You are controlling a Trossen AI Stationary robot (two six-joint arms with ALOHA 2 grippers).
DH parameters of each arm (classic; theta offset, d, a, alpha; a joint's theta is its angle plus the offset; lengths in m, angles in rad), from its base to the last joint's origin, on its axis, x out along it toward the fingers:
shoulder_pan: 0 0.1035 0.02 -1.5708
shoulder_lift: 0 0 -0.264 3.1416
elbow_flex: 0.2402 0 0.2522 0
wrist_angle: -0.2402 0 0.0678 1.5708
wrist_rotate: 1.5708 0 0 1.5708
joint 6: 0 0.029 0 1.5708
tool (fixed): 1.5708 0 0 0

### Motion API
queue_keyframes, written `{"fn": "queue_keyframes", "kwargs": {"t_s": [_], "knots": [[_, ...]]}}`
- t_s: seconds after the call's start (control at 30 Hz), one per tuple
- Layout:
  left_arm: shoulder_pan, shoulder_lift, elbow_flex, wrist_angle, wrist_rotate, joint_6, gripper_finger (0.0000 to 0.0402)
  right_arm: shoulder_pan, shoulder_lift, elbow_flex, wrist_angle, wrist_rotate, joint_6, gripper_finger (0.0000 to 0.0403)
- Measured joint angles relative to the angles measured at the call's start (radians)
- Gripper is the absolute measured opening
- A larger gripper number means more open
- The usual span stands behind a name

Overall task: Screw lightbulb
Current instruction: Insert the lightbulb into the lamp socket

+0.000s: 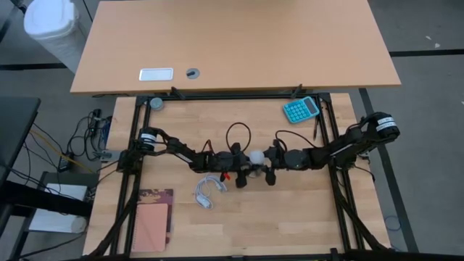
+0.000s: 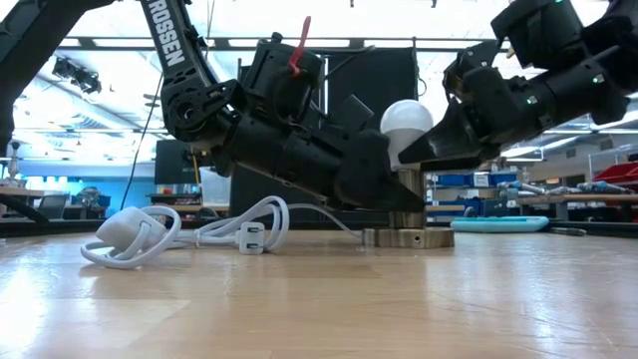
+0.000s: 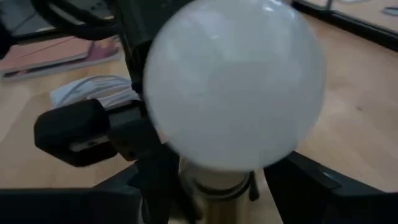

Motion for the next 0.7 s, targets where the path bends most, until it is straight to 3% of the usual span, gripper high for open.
{"fn": "queue_keyframes", "kwargs": {"t_s": [0.3, 0.7], "knots": [[0.0, 0.001, 0.0, -0.001, -0.115, -0.044, 0.019, 0.054, 0.008, 0.054, -0.078, 0.154, 0.026, 0.0229], [0.0, 0.001, -0.001, -0.006, -0.152, -0.06, 0.0191, 0.082, 0.008, 0.114, -0.251, 0.22, 0.142, 0.0229]]}}
